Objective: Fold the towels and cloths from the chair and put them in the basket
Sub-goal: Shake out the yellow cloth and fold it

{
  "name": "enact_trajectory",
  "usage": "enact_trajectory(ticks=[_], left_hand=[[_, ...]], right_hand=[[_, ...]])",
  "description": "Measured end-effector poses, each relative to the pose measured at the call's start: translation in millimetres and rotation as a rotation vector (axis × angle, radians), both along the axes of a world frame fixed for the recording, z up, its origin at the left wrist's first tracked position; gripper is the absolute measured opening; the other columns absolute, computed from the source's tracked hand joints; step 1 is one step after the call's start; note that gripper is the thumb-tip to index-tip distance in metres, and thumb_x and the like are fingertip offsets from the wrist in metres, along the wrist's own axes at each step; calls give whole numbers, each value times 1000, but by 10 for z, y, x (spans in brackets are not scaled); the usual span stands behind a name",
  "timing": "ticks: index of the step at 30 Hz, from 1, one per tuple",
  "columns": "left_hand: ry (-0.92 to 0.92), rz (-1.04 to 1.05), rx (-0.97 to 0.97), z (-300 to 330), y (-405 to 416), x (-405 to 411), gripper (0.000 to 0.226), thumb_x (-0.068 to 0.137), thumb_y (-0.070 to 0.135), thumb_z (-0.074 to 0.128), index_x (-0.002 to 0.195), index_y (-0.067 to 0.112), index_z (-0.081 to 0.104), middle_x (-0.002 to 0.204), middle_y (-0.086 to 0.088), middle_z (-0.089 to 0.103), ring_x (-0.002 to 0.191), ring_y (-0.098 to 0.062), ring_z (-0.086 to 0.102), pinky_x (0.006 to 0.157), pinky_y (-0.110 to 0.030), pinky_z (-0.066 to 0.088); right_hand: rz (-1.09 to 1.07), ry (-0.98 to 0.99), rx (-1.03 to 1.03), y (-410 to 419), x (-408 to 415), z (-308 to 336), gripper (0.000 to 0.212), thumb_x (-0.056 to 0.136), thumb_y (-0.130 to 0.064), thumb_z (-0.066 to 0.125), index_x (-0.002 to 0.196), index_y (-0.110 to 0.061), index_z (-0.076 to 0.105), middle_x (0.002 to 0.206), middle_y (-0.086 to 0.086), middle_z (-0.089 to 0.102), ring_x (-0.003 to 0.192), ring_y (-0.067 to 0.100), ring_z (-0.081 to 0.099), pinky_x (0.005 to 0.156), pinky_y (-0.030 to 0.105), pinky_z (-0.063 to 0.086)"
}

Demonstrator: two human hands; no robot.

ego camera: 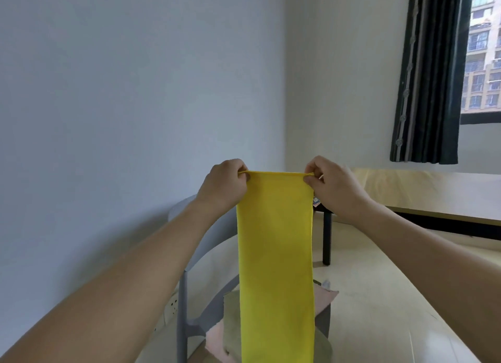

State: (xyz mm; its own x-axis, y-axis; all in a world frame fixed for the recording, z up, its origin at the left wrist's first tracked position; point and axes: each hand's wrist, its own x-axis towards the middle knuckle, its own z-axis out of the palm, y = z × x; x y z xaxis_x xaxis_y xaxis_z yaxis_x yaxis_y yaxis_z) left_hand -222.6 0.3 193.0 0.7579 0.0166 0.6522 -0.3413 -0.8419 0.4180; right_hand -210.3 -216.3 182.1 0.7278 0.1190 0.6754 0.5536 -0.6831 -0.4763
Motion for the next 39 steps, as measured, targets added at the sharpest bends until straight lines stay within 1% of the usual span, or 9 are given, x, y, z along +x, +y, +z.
enact_trajectory(ticks=[7, 10, 12, 18, 21, 24, 28, 35, 39], left_hand=[[-131, -54, -143, 53, -74, 66, 15, 96, 17, 43, 96, 13, 57, 80, 1, 60, 72, -18, 54, 63, -33, 45], [-95, -114, -214, -3, -71, -108, 12, 96, 18, 45, 94, 12, 55, 71, 5, 51, 61, -12, 46, 55, -28, 37], [-32, -177, -260, -125, -77, -239, 12, 97, 16, 44, 94, 10, 55, 69, 5, 47, 60, -12, 41, 55, -27, 33], [580, -378, -347, -1351, -56, -409, 14, 101, 19, 45, 90, 18, 54, 84, -3, 54, 76, -17, 53, 69, -36, 52], [967, -352, -352, -2058, -133, -448, 9, 101, 18, 46, 95, 20, 52, 98, -6, 56, 84, -19, 59, 64, -30, 55], [1101, -295, -373, -2454, -200, -433, 5, 100, 15, 47, 96, 17, 51, 90, -4, 52, 73, -15, 55, 53, -27, 54], [1049, -216, -300, -2608, -213, -194, 6, 98, 14, 48, 99, 15, 53, 87, -3, 52, 70, -14, 54, 50, -25, 52], [782, 21, -361, -2834, -168, 540, 12, 93, 20, 44, 89, 20, 55, 96, -6, 58, 80, -19, 55, 65, -31, 45], [669, 64, -535, -2982, -256, 876, 28, 89, 11, 45, 77, 31, 60, 91, 0, 64, 79, -17, 59, 61, -28, 43]], right_hand=[[84, -75, 271, 41, 105, 3, 8, 94, -13, 55, 92, -21, 56, 85, 4, 61, 81, 25, 59, 73, 37, 54], [179, -23, 422, 12, -56, -39, 17, 93, -10, 58, 83, -25, 56, 81, 2, 61, 67, 13, 58, 57, 14, 51], [248, 68, 464, -41, -176, -132, 18, 92, -7, 59, 82, -21, 56, 76, 0, 61, 62, 14, 57, 57, 19, 53], [187, 650, 68, -272, -375, -1228, 3, 91, -8, 59, 91, -11, 59, 90, 12, 64, 75, 24, 65, 66, 30, 58], [111, 989, -126, -344, -357, -1832, 6, 91, -9, 57, 97, -8, 57, 90, 13, 63, 71, 23, 66, 70, 36, 60], [89, 1116, -237, -350, -301, -2175, 8, 92, -10, 56, 100, -8, 56, 81, 8, 63, 63, 16, 63, 64, 29, 57], [91, 1164, -247, -264, -125, -2330, 6, 93, -11, 53, 99, -8, 54, 82, 7, 64, 64, 14, 65, 58, 25, 53], [-69, 711, 199, -61, 501, -2669, 12, 92, -17, 58, 87, -6, 57, 78, 3, 53, 72, 18, 52, 58, 26, 43], [-115, 734, 244, 50, 954, -2858, 11, 92, -25, 58, 82, -21, 54, 81, 0, 55, 97, 25, 53, 89, 39, 49]])
